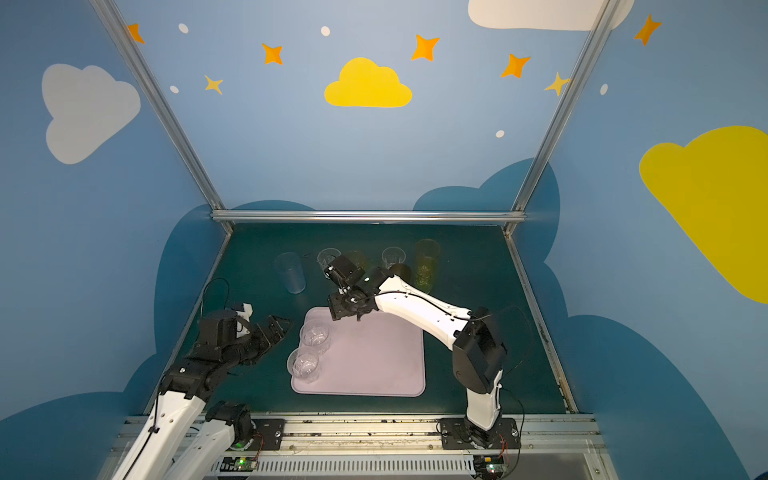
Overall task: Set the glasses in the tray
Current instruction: 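Lower the glass onto the tray and open the right gripper, then withdraw right gripper from the glasses while left gripper reaches toward the dimpled gold glass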
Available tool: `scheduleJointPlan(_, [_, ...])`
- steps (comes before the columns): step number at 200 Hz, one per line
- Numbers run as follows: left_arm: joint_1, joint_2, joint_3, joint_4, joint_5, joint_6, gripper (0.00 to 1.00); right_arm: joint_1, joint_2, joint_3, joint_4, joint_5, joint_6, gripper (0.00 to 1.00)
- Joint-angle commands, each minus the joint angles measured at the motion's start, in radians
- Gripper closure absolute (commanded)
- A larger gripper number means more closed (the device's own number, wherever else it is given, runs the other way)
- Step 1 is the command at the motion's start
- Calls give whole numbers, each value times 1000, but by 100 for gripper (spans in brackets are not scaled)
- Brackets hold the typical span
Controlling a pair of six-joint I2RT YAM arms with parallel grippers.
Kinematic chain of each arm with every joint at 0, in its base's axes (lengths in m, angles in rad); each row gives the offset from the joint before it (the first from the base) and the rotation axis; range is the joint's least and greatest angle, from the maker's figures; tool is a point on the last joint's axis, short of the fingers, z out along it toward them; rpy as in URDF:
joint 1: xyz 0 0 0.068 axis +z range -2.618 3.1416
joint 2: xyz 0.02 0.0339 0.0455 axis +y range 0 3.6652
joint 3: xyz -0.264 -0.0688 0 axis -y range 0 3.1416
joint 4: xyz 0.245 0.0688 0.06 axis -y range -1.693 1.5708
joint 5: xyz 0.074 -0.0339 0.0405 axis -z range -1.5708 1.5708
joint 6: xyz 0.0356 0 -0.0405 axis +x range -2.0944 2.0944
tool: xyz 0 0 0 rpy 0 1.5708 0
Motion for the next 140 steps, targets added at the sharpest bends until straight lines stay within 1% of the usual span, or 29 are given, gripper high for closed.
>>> scheduleJointPlan(1, [2, -1, 13, 29, -1, 16, 0, -18, -77, -69, 67, 24, 0, 26])
scheduleJointPlan(28, [-7, 26, 28, 51, 4, 1, 0, -49, -150, -158, 127, -9, -7, 21])
scheduleJointPlan(51, [-34, 59, 50, 56, -8, -3, 0, -77, -214, -243, 190, -49, -6, 18])
scheduleJointPlan(86, [-116, 114, 93, 62, -74, -1, 0, -118, -307, -350, 251, -87, -3, 17])
scheduleJointPlan(138, [-214, 240, 183, 67, -131, 27, 0, -157, -473, -526, 351, -113, -4, 15])
scheduleJointPlan(140, [-217, 245, 187, 67, -156, 27, 0, -158, -480, -533, 355, -112, -4, 15])
